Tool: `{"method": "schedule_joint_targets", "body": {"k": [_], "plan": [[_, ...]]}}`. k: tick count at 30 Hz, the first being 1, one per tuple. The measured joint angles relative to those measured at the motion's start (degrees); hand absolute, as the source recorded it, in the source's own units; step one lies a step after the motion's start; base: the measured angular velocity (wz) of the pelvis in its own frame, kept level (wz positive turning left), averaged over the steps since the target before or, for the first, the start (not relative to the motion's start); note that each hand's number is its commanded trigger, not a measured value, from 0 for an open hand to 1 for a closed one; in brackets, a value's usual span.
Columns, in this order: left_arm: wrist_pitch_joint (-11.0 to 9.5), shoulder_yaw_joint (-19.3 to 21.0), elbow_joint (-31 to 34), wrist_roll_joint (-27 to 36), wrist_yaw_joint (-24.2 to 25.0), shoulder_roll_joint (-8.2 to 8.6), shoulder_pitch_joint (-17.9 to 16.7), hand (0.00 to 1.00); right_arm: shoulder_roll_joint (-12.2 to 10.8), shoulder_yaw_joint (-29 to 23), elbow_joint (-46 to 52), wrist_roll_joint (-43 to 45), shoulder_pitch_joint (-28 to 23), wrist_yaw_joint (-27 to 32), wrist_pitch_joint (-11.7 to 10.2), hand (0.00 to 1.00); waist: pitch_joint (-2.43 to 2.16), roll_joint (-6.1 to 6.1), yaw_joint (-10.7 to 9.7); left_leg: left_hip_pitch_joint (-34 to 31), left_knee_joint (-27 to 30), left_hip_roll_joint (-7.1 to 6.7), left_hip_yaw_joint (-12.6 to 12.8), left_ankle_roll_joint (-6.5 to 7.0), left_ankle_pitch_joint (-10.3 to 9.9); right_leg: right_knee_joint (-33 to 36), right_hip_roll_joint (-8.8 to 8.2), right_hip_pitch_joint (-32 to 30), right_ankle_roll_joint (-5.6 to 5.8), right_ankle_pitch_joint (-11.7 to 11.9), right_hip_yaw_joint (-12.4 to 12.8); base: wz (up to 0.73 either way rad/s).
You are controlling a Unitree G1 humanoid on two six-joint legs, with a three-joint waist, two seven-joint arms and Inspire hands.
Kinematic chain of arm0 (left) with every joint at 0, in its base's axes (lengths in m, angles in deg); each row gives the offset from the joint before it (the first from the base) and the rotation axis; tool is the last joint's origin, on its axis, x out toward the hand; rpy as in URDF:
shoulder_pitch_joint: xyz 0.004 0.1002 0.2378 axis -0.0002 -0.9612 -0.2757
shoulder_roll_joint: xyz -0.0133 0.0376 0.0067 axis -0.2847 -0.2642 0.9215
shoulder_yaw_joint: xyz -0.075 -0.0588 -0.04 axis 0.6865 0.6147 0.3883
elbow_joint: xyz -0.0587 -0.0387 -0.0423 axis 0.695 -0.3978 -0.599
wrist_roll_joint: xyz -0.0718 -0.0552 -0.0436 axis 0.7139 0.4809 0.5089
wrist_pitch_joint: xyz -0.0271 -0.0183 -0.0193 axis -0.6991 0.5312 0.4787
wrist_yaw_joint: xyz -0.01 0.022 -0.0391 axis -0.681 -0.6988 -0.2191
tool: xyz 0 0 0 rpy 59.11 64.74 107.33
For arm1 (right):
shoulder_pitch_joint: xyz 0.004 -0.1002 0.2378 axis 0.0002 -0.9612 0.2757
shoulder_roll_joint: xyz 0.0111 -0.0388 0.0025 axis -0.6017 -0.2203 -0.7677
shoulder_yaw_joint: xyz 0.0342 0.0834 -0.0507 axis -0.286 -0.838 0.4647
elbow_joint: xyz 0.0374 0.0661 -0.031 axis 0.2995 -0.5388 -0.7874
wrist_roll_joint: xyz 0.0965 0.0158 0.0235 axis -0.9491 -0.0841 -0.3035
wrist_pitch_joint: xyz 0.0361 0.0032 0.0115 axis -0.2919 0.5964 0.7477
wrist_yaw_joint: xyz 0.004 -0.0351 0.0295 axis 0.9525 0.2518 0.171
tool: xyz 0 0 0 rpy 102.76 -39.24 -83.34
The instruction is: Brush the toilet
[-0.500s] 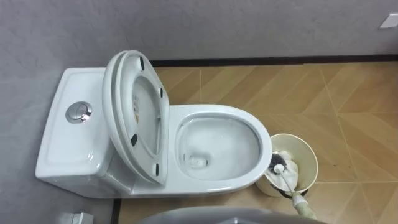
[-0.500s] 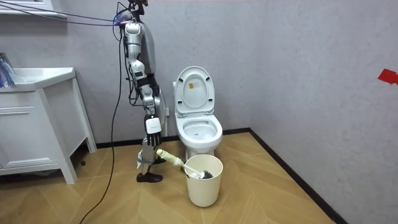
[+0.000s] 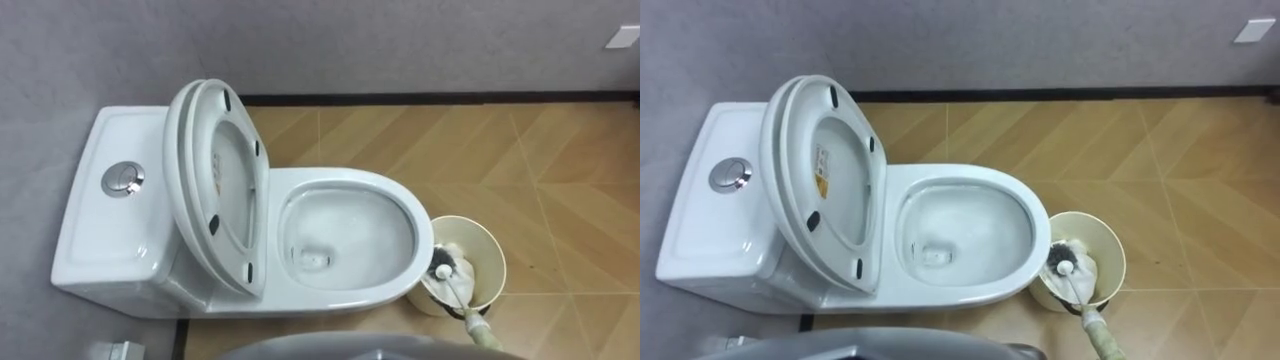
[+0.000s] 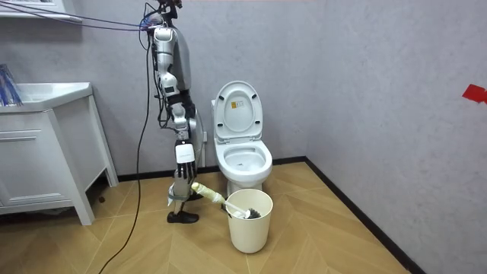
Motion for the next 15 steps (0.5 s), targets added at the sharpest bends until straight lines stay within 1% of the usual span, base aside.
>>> {"method": "schedule_joint_targets", "body": {"k": [2,3,4,5,8,9,10,12,13,14,15], "plan": [[0.02,0.39,0.0,0.02,-0.16,0.07,-0.4,0.0,-0.21,-2.85,-0.33,-8.08,-1.06,1.57,-0.22,0.0,-0.01,0.02,-0.16,0.25,-0.3,-0.01,0.1,0.0,0.0,-0.01,0.01,0.08,0.0,0.0,0.14,-0.02],[0.0,0.59,0.0,0.02,-0.17,0.08,-0.45,0.0,-0.32,-3.66,-0.33,-10.17,-1.22,1.91,-0.3,0.0,0.0,0.04,-0.25,0.26,-0.32,0.0,0.12,0.0,0.0,-0.01,0.03,0.05,0.0,0.0,0.19,0.0],[-0.01,1.53,0.03,0.0,-0.32,0.21,-0.52,0.0,-0.56,-5.22,-0.61,-14.6,-1.36,2.56,-0.69,0.0,0.03,0.04,-0.63,0.21,-0.38,-0.02,0.11,0.0,0.0,-0.02,0.04,-0.03,0.0,0.0,0.21,0.0],[-0.04,1.76,0.05,0.0,-0.56,0.25,-0.88,0.0,-0.72,-6.44,-0.9,-16.94,-1.53,2.93,-0.96,0.0,0.03,0.03,-0.98,0.21,-0.41,-0.02,0.08,0.0,0.0,-0.02,0.04,-0.02,0.0,0.0,0.18,0.0],[-0.44,5.64,0.88,0.03,-1.78,0.44,-2.13,0.0,-1.28,-14.25,-0.78,-30.38,-1.52,6.09,-1.98,0.0,0.03,0.08,-3.19,0.16,-0.33,-0.04,0.03,0.05,-0.03,-0.06,0.02,-0.01,0.0,0.0,0.24,0.0],[-0.45,6.35,1.15,0.05,-2.02,0.44,-2.16,0.0,-1.26,-15.83,-0.52,-33.06,-1.61,6.8,-2.26,0.0,0.03,0.08,-3.48,0.14,-0.25,-0.04,0.02,0.07,-0.06,-0.04,0.01,-0.01,0.0,0.0,0.17,0.0],[-0.56,7.68,1.72,0.09,-2.74,0.43,-2.31,0.0,-1.22,-18.36,0.49,-38.1,-1.74,8.25,-2.54,0.0,0.02,0.09,-3.99,0.08,-0.1,-0.08,-0.01,0.08,-0.15,-0.02,0.01,-0.02,0.01,0.0,0.12,0.0],[-1.14,9.33,1.77,0.1,-3.65,0.32,-2.69,0.0,-0.99,-21.53,1.69,-42.56,-1.73,10.46,-2.94,0.0,0.0,0.06,-4.66,-0.06,0.13,-0.35,-0.04,0.09,-0.23,0.06,0.04,-0.03,0.01,0.0,0.08,0.0],[-1.32,9.36,1.96,0.09,-4.04,0.19,-2.67,0.0,-0.86,-23.12,3.25,-44.18,-1.74,12.46,-2.96,0.0,-0.01,0.08,-4.93,-0.1,0.12,-0.36,-0.02,0.1,-0.23,0.18,0.01,-0.12,0.01,0.0,0.02,0.0],[-1.64,9.54,2.35,0.04,-4.22,0.19,-2.68,0.0,-0.81,-24.45,4.86,-45.27,-1.62,14.16,-3.52,0.0,-0.02,0.1,-5.13,-0.35,0.15,-0.36,-0.02,0.11,-0.23,0.15,-0.02,-0.21,0.03,0.0,-0.07,0.0],[-1.81,9.61,2.56,0.05,-4.28,0.18,-2.64,0.0,-0.75,-24.62,5.78,-45.78,-1.6,15.04,-3.94,0.0,-0.02,0.11,-5.16,-0.4,0.17,-0.35,0.0,0.13,-0.24,0.09,-0.02,-0.23,0.05,-0.01,-0.02,0.0]]}}
